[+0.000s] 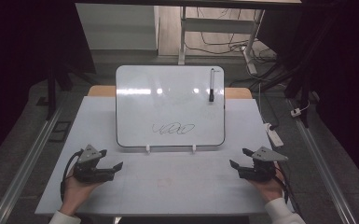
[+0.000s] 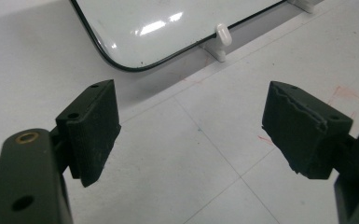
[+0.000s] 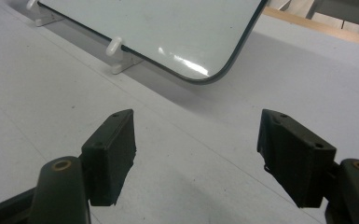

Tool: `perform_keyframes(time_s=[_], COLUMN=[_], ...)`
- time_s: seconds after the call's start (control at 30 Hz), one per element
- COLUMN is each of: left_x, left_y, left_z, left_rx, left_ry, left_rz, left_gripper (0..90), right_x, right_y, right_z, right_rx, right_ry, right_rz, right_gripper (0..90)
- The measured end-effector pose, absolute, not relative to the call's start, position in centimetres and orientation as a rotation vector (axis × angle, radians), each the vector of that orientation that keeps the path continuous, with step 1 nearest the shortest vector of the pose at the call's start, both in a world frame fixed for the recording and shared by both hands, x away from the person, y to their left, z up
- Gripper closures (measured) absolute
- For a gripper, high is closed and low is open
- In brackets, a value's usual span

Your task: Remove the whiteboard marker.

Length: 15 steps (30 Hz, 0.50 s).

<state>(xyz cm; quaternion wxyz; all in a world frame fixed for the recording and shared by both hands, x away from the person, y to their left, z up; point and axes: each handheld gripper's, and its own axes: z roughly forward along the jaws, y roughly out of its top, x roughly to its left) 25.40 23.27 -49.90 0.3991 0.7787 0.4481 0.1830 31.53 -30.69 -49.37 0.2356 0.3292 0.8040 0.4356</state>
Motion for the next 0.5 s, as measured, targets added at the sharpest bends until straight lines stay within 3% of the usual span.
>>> perform_keyframes(time_s=[0.5], left_x=[25.52], left_y=[23.26], left_z=[-49.98], left_rx=[1.97], left_ry=[1.138], left_rz=[0.453], left_gripper=[19.6], right_x=[31.4], right_y=[-30.21], right_z=[-49.01], right_rx=[0.923], right_ry=[2.213], right_rz=[1.196], right_gripper=[29.7])
